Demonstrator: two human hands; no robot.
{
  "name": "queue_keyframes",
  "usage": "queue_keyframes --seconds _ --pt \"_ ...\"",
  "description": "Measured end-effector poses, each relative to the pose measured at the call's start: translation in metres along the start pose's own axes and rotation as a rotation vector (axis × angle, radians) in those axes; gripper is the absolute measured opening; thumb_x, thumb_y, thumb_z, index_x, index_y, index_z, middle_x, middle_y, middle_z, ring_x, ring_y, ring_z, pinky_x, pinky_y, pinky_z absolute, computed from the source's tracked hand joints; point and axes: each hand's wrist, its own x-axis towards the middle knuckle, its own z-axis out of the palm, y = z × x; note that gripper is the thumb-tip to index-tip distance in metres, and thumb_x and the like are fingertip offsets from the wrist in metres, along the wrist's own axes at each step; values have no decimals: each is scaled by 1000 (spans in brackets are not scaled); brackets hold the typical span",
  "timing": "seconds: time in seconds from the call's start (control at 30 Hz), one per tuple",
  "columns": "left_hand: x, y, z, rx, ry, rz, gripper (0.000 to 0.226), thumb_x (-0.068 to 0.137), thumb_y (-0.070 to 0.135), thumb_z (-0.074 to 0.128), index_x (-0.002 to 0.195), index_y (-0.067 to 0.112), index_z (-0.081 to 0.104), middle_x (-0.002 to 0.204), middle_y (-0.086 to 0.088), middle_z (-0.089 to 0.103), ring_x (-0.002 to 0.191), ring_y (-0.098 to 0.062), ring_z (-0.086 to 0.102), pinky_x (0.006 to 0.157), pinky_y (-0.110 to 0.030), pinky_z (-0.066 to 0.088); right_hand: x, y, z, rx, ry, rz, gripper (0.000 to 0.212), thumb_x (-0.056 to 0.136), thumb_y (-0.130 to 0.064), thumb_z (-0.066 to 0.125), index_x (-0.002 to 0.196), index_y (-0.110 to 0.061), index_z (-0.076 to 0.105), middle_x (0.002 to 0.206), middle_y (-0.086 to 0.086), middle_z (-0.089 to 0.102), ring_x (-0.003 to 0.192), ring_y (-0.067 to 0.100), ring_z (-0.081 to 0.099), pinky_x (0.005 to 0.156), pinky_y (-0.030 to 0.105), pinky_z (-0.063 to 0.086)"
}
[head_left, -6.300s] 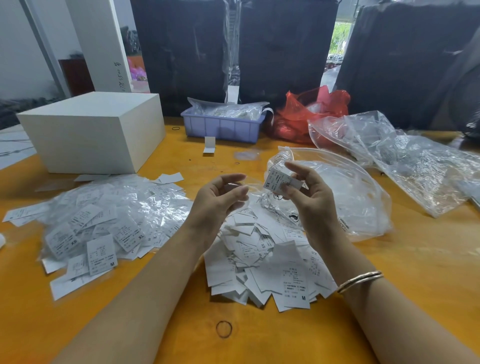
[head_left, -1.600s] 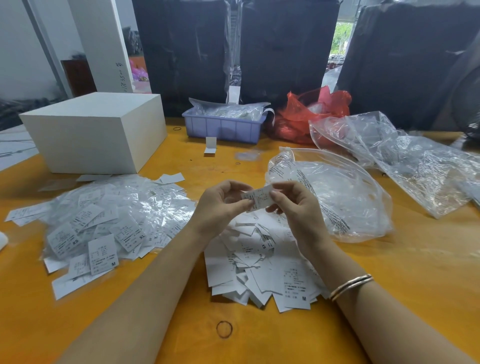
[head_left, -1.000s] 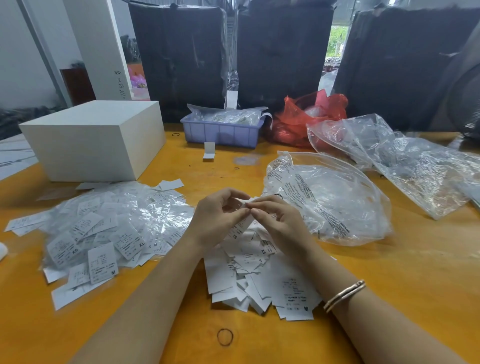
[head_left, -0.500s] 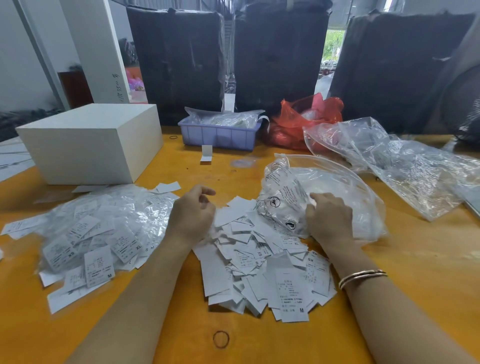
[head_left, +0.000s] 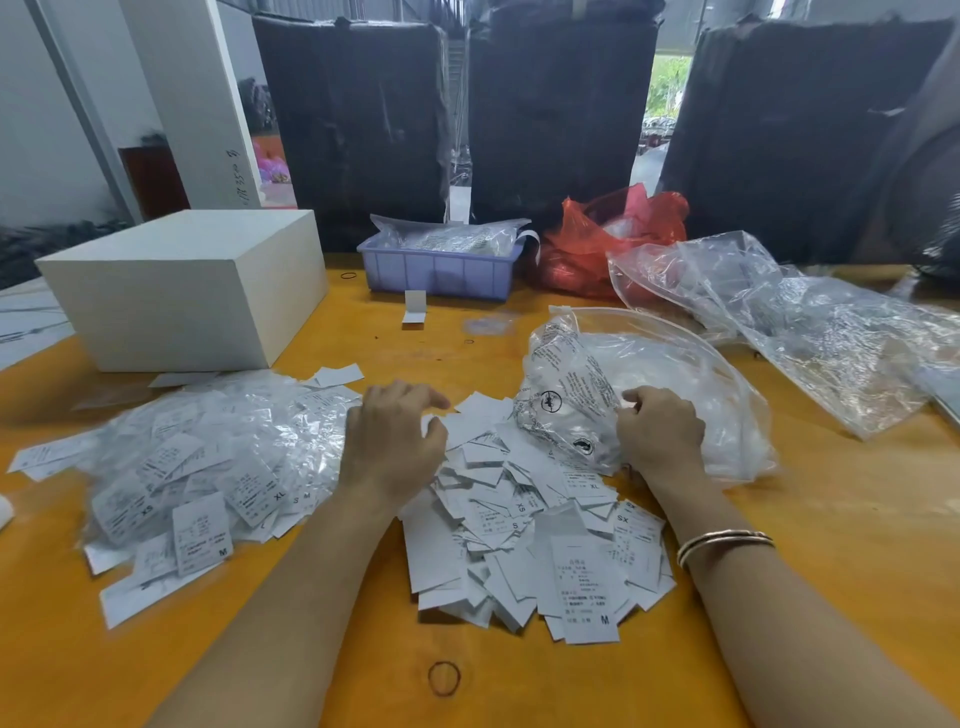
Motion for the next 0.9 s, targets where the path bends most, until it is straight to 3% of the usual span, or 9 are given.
queue_keyframes --seconds 0.1,0.27,0.43,0.57,0.63,0.67,0.73,0.8,0.9 --pt "-4 11 5 -160 -74 140 19 88 13 58 103 20 67 108 2 63 109 -19 48 93 -37 36 1 0 1 -173 -41 -17 29 93 -21 47 114 -14 66 114 13 59 106 33 48 87 39 40" --pt "-8 19 13 -211 -117 208 18 90 12 58 103 20 68 108 4 63 109 -16 47 85 -28 27 1 2 0 142 91 9 12 86 -22 64 88 -11 67 92 9 66 90 28 56 85 45 46" --pt "-7 19 13 -272 -123 177 19 89 10 58 100 21 68 106 5 63 108 -18 48 90 -35 34 0 7 1 149 100 -31 30 94 -29 54 88 -6 71 78 9 66 78 28 56 80 43 44" --pt "-8 21 10 -314 -107 165 18 91 10 57 101 19 69 106 5 64 109 -18 49 93 -38 36 -6 0 -6 234 357 -144 24 92 -23 58 98 -6 73 99 14 69 95 35 59 84 46 44" --pt "-8 24 9 -404 -116 144 17 92 15 57 104 21 67 109 8 62 110 -15 48 95 -36 36 -13 -8 -11 352 447 -300 16 89 -17 63 92 -5 73 92 13 69 87 30 61 78 44 47" --pt "-8 25 8 -467 -135 129 18 93 19 56 108 23 66 111 9 61 111 -13 48 95 -33 36 -19 -14 -12 468 387 -374 11 88 -13 64 90 -5 71 87 11 69 81 26 61 76 36 48" --pt "-7 26 6 -594 -211 96 22 93 32 56 114 29 61 114 14 58 112 -6 48 93 -22 37 -33 -29 -12 726 90 -447 6 87 -4 62 89 -9 64 82 8 68 76 21 63 72 23 50" --pt "-6 28 3 -706 -305 57 31 88 47 56 115 33 58 113 18 58 106 3 52 87 -13 40 -44 -43 -9 891 -201 -458 20 85 6 58 87 -14 56 80 4 65 75 13 64 72 23 52" --pt "-4 30 3 -826 -328 -7 27 80 43 65 99 23 66 96 9 68 87 0 62 75 -18 49 -51 -54 -4 1017 -374 -454 28 83 15 55 84 -13 52 75 3 59 67 11 60 69 26 52"
